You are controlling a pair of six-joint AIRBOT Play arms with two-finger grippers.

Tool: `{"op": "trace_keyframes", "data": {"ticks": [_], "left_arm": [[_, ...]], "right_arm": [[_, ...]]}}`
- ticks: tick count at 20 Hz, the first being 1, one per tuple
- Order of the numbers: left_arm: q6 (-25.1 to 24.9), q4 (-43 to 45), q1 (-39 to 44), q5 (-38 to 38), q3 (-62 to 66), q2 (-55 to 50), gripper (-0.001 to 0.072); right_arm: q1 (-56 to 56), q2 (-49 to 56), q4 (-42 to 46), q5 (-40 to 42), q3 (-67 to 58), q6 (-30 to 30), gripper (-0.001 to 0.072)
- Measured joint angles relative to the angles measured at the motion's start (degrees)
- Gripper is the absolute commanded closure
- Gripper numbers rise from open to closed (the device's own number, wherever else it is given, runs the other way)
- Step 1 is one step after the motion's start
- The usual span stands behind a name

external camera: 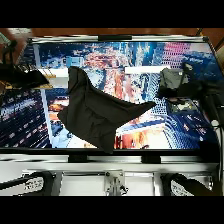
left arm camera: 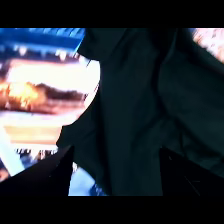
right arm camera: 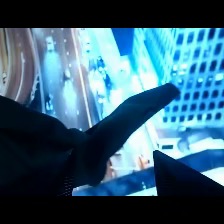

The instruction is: Fold the shirts.

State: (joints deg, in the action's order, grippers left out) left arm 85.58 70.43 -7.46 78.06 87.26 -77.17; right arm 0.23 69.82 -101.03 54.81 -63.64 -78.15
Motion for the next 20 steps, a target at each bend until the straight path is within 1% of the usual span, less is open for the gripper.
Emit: {"op": "trace_keyframes", "data": {"ticks": [2,3,4,5,7,10,14,20], "left_arm": [[0.66,0.66,-0.85,4.15,-6.43,3.3,0.0084],[0.85,0.55,-0.94,4.7,-10.91,5.18,0.0076],[1.05,-0.37,-0.81,4.33,-15.76,7.19,0.0045],[1.09,-2.16,-0.33,3.23,-21.18,9.16,0.0018],[1.27,-6.16,1.25,-0.15,-31.21,11.93,0.0018],[1.25,-10.38,4.76,-5.38,-41.18,13.55,0.0025],[1.25,-12.59,9.4,-10.67,-47.1,12.79,0.0029],[1.68,-15.23,13.46,-15.65,-49.0,7.76,0.0037]], "right_arm": [[-4.44,-0.24,0.2,4.2,-0.92,-2.84,0.0127],[-6.21,-0.17,-0.07,6.16,-1.18,-4.46,0.0127],[-7.72,0.04,-0.63,8.22,-1.38,-6.29,0.0127],[-8.81,0.31,-1.11,9.88,-1.53,-8.07,0.0127],[-9.9,0.98,-2.12,12.15,-1.68,-10.54,0.0127],[-10.64,2.05,-4.09,13.25,-1.79,-12.44,0.0127],[-10.97,3.91,-5.77,13.0,-1.86,-13.46,0.0127],[-11.04,6.88,-8.0,12.02,-1.86,-13.81,0.0127]]}}
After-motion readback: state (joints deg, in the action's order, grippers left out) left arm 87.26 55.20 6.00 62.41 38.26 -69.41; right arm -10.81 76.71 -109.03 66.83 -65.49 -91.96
